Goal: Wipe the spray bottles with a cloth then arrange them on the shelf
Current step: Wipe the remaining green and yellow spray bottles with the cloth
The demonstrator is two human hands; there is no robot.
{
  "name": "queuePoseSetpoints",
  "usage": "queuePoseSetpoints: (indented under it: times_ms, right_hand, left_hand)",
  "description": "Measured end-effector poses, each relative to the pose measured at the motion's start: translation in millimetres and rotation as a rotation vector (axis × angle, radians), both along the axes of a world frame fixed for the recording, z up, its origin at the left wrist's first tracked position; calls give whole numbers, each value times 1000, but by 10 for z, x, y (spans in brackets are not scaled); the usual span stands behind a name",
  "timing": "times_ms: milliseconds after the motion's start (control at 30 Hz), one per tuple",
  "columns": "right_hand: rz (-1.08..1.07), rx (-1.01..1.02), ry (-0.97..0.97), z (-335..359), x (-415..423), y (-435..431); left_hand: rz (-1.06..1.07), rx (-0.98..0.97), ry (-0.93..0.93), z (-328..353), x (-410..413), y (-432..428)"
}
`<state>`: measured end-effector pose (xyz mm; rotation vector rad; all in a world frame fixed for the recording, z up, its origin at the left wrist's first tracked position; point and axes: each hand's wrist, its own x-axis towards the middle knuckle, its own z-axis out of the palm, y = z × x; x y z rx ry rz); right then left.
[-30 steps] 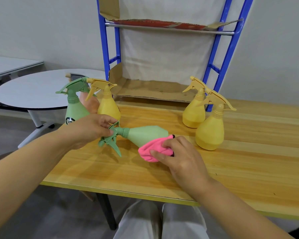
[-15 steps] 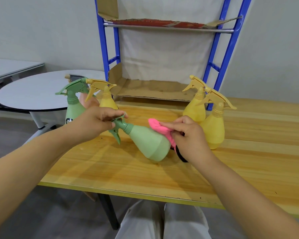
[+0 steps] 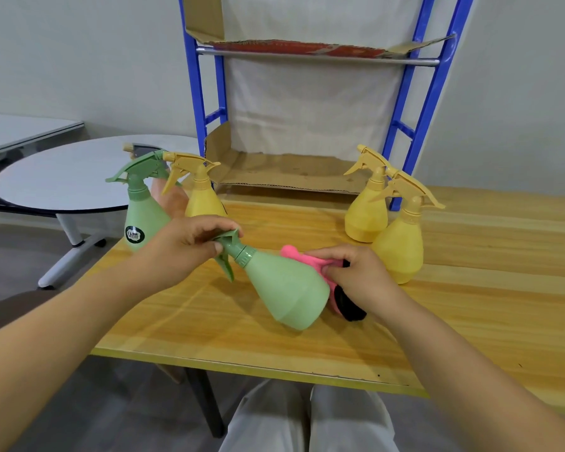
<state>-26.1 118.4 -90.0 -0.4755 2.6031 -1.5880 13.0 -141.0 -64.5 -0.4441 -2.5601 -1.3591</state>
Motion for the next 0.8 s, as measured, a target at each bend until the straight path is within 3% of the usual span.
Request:
queuePoseSetpoints:
  times_ms: [133, 233, 300, 433, 667, 800]
  right_hand:
    - [-95, -220, -75, 59, 67, 61]
    - [-147, -532, -192, 162, 137, 57]
    - [-171, -648, -171, 217, 184, 28]
    - [-200, -674, -1, 278, 205, -78]
    - [-54, -329, 264, 272, 322, -199]
    - [-62, -326, 325, 173, 430, -243]
  left_hand:
    - [82, 181, -154, -36, 26, -48]
    - [160, 331, -281, -10, 10, -97]
    - [170, 411, -369, 23, -13, -96]
    - [225, 551, -520, 62, -35, -28]
    - [302, 838, -732, 38, 6, 87]
    - [312, 968, -763, 73, 17, 112]
